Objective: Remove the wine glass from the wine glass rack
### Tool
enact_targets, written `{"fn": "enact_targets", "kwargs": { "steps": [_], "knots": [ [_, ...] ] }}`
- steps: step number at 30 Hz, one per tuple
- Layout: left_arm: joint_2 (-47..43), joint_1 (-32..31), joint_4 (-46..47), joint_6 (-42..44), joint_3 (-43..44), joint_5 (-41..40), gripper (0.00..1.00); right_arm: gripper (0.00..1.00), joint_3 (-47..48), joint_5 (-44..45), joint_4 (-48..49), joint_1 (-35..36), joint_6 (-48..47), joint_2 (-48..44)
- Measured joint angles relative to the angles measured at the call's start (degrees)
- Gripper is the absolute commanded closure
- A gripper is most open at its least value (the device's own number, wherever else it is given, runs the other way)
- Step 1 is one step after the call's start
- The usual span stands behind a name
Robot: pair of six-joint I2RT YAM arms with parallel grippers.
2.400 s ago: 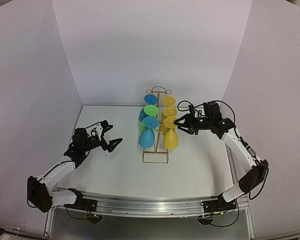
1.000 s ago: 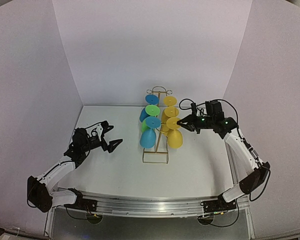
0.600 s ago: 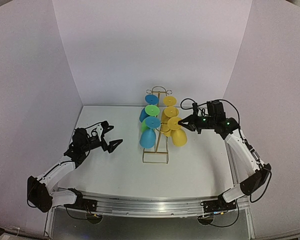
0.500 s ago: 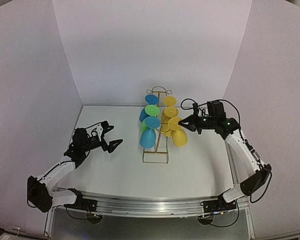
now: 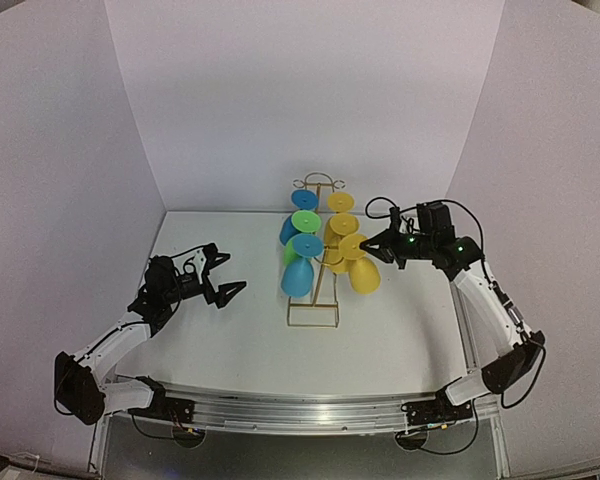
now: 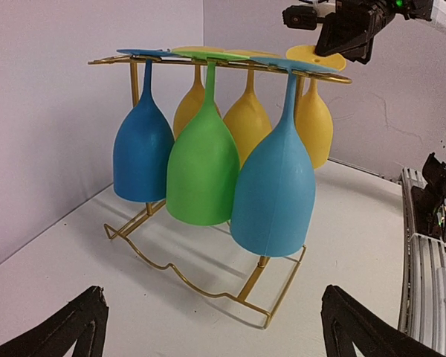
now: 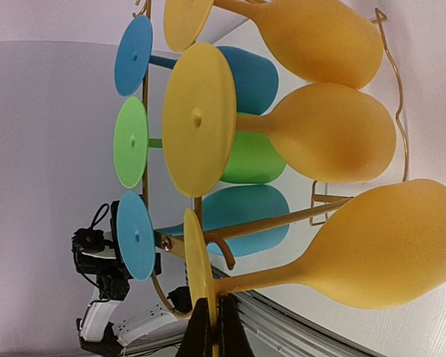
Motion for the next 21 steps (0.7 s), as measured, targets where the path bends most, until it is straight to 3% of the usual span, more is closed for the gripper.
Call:
{"fn": "enact_targets", "kwargs": {
  "steps": [21],
  "knots": [
    [-1.3,0.0,0.0,-1.0,0.0,3.0,0.00,1.00,-1.7,7.6,-1.3,-2.4,2.5,-6.0]
  ]
}}
